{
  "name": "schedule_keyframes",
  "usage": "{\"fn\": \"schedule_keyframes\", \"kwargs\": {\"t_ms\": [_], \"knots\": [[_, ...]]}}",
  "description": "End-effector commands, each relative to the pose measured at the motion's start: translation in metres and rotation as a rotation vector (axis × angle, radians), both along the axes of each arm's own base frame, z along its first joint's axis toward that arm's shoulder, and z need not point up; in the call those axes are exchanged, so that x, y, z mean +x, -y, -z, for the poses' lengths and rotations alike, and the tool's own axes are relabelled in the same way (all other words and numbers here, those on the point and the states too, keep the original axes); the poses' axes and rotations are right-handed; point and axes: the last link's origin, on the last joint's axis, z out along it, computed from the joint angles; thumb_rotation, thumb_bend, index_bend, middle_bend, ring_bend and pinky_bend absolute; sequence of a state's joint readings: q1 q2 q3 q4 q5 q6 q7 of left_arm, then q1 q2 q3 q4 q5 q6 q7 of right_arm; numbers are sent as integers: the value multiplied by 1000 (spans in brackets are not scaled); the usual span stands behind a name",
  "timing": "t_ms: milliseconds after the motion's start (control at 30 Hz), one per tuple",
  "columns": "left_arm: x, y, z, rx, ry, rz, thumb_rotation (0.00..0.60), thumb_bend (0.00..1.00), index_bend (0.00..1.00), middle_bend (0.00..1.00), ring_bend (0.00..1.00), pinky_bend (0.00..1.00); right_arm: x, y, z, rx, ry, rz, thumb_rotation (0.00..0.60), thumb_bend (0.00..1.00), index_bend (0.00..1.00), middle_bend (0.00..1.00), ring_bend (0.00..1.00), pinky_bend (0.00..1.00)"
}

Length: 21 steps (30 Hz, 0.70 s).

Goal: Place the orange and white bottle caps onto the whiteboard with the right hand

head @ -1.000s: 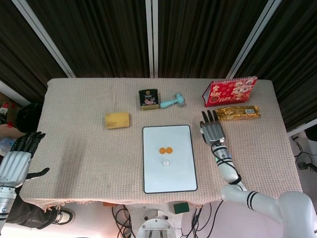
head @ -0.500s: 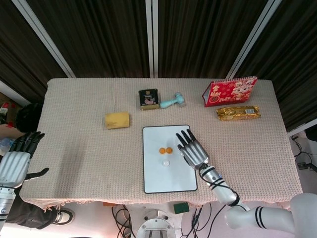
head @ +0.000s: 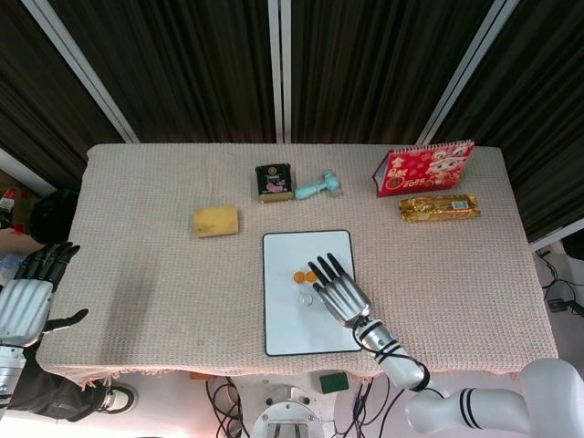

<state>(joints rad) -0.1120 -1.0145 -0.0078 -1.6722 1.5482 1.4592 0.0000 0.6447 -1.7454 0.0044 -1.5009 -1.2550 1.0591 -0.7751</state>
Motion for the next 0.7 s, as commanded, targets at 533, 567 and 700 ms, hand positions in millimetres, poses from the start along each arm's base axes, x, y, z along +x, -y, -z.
{"fn": "schedule_keyframes", "kwargs": {"t_ms": [533,567,700], "knots": [[0,0,0,-1,-1,2,575,86,89,68,0,115,3,-4,0,15,-3,-7,600,382,445,20,0,0],[0,0,0,-1,-1,2,575,86,89,68,0,115,3,-4,0,16,-3,-7,600,381,439,20,0,0],[0,0,0,0,-1,2,574,86,89,68,0,115,4,-4,-1,17,-2,-11,600,377,403,16,0,0]]}}
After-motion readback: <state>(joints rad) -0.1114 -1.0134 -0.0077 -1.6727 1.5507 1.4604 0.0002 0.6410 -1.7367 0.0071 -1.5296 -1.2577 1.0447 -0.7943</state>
